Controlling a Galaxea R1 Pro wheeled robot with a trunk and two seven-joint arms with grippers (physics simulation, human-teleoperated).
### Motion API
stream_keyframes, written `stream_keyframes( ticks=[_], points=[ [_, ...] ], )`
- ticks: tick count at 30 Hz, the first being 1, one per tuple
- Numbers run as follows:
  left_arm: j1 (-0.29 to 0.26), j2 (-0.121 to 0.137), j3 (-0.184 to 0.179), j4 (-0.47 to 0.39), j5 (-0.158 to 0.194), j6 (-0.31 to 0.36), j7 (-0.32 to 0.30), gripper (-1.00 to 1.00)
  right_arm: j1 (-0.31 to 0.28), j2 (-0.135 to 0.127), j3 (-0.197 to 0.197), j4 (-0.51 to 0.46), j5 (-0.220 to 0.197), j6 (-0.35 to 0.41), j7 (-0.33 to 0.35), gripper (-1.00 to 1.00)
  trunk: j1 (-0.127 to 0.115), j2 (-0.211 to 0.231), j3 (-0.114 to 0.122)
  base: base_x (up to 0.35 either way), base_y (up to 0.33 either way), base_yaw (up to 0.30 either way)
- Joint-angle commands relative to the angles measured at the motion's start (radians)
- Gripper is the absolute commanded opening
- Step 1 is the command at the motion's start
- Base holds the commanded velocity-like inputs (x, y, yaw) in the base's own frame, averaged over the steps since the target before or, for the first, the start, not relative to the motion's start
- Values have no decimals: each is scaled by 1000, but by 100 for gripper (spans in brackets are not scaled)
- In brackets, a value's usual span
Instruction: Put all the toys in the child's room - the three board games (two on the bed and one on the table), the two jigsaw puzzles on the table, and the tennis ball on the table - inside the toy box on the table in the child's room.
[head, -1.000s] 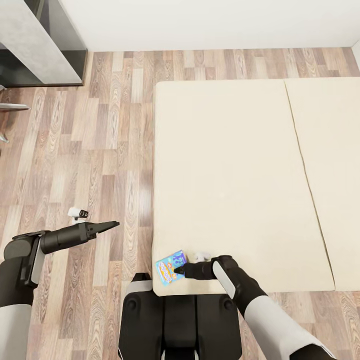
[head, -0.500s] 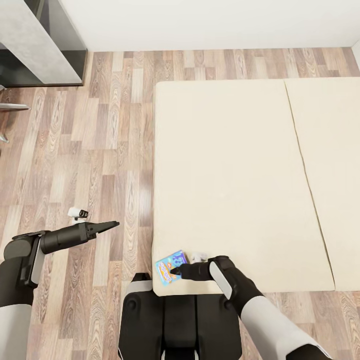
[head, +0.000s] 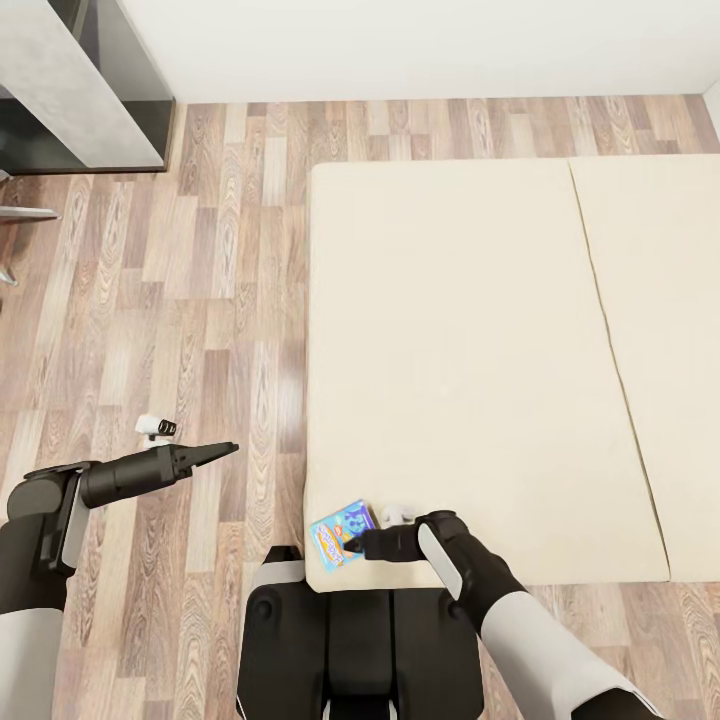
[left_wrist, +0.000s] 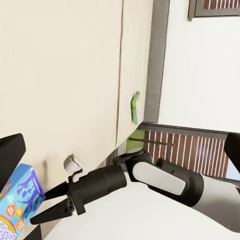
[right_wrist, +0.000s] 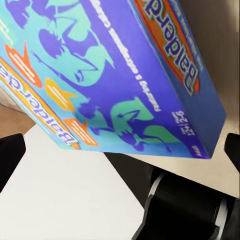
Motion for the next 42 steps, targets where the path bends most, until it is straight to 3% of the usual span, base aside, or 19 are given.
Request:
stream_keyframes(
  ticks=[1,10,37,42],
  points=[
    [0,0,0,0,-2,11,-4,100,0,0,0,-1,5,6,-7,100,1,-2,-1,0,0,0],
    [0,0,0,0,-1,11,-4,100,0,0,-1,-2,8,8,-53,100,1,-2,-1,0,0,0],
    [0,0,0,0,-2,10,-4,100,0,6,2,-56,6,64,-51,100,1,-2,-1,0,0,0],
    [0,0,0,0,-2,9,-4,100,0,16,39,-58,7,65,-49,100,1,-2,-1,0,0,0]
  ],
)
